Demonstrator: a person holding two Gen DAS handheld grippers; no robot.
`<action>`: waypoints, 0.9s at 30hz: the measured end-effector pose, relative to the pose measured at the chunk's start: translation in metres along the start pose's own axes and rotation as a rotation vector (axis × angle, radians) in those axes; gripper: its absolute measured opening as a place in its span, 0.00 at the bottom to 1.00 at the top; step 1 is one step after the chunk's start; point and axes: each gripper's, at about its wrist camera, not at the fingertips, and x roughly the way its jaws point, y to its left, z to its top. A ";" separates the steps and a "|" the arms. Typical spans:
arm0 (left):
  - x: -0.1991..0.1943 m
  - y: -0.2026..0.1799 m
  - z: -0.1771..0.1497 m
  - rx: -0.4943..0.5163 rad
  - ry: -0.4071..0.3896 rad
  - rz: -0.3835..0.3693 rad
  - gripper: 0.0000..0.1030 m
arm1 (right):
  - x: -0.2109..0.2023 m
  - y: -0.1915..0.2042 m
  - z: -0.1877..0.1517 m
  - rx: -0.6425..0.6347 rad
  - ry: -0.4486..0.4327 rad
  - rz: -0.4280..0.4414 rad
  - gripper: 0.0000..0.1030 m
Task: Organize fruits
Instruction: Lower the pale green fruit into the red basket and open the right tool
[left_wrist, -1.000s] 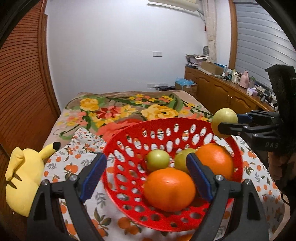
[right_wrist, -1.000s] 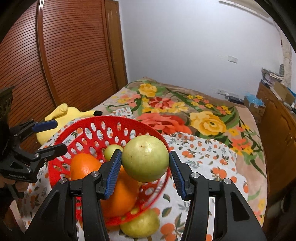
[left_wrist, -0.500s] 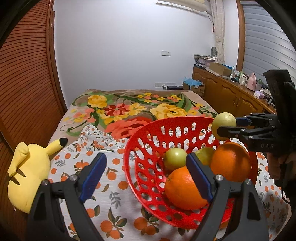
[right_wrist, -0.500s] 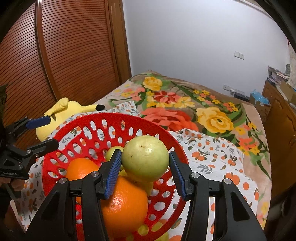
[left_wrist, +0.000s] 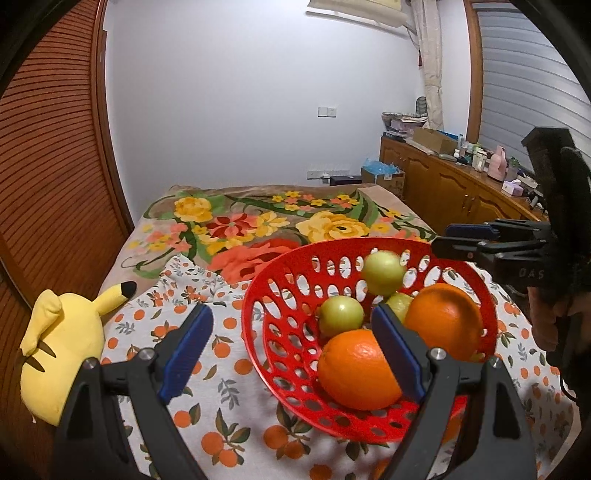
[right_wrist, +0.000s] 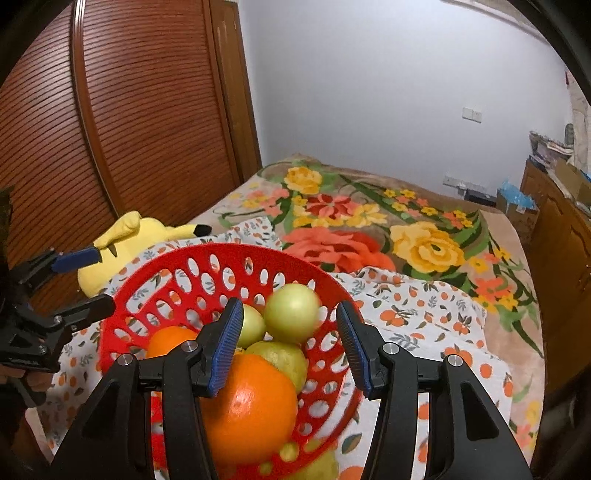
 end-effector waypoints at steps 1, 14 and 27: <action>-0.003 -0.001 -0.001 0.002 -0.002 -0.003 0.86 | -0.006 0.000 -0.001 0.002 -0.007 -0.001 0.52; -0.048 -0.037 -0.041 0.033 0.006 -0.079 0.86 | -0.094 0.004 -0.061 0.034 -0.057 -0.052 0.52; -0.045 -0.057 -0.085 0.056 0.088 -0.102 0.86 | -0.092 -0.001 -0.105 0.091 0.003 -0.069 0.52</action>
